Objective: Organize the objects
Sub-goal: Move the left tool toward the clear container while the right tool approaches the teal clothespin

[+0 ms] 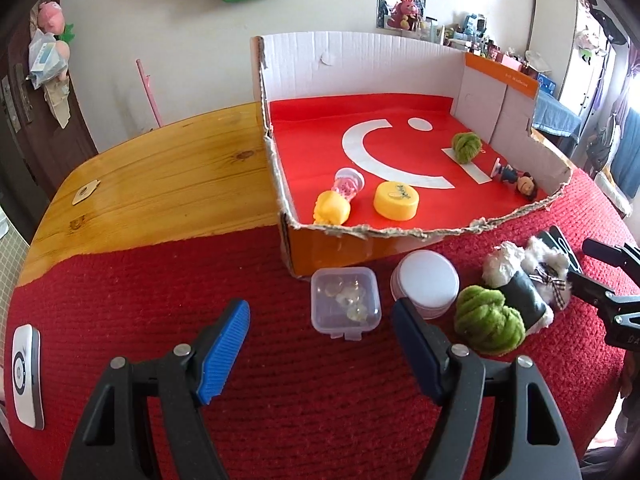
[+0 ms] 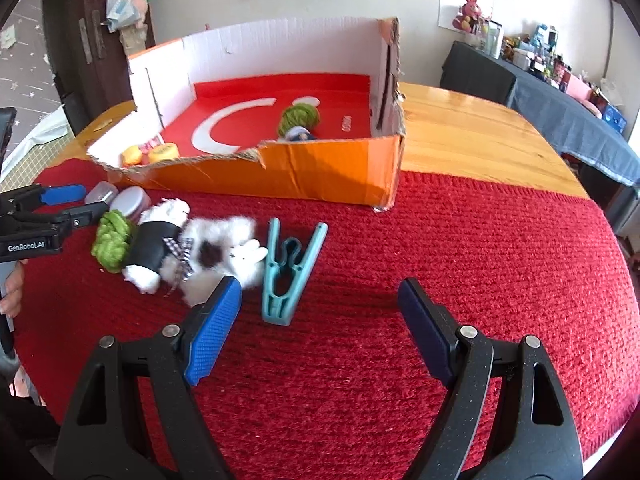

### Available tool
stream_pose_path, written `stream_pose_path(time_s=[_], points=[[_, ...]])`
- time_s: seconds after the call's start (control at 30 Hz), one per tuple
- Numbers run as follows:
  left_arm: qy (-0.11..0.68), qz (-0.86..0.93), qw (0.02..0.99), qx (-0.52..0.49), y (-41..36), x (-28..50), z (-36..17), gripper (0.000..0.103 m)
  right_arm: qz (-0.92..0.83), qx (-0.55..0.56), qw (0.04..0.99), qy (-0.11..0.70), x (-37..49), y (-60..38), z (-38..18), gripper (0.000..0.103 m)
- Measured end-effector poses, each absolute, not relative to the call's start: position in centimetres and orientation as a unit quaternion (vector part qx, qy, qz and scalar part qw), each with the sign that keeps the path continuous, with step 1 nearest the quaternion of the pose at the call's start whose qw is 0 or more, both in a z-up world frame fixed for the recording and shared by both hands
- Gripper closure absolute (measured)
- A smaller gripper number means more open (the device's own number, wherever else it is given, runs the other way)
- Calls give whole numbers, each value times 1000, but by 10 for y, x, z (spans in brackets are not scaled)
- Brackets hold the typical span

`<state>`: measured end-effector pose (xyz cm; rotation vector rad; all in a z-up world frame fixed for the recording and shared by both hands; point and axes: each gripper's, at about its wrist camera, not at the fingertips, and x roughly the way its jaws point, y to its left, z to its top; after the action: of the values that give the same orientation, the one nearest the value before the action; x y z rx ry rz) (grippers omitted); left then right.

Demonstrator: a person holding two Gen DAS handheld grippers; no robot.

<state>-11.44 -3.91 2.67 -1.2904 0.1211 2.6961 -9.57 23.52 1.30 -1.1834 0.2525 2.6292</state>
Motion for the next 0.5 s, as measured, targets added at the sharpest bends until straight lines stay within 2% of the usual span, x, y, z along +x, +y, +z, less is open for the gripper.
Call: stream_pose_path(time_s=[0.17, 0.27, 0.43, 0.5], points=[[39, 896, 76, -436, -41, -117, 24, 27, 896, -407, 158, 88, -91, 248, 14, 22], [41, 895, 80, -438, -41, -119, 23, 27, 893, -414, 144, 105, -92, 255, 15, 22], [47, 894, 87, -437, -37, -120, 23, 31, 892, -425, 128, 82, -101, 248, 17, 23], [48, 894, 90, -436, -36, -121, 23, 33, 892, -428, 124, 74, -104, 245, 17, 28]])
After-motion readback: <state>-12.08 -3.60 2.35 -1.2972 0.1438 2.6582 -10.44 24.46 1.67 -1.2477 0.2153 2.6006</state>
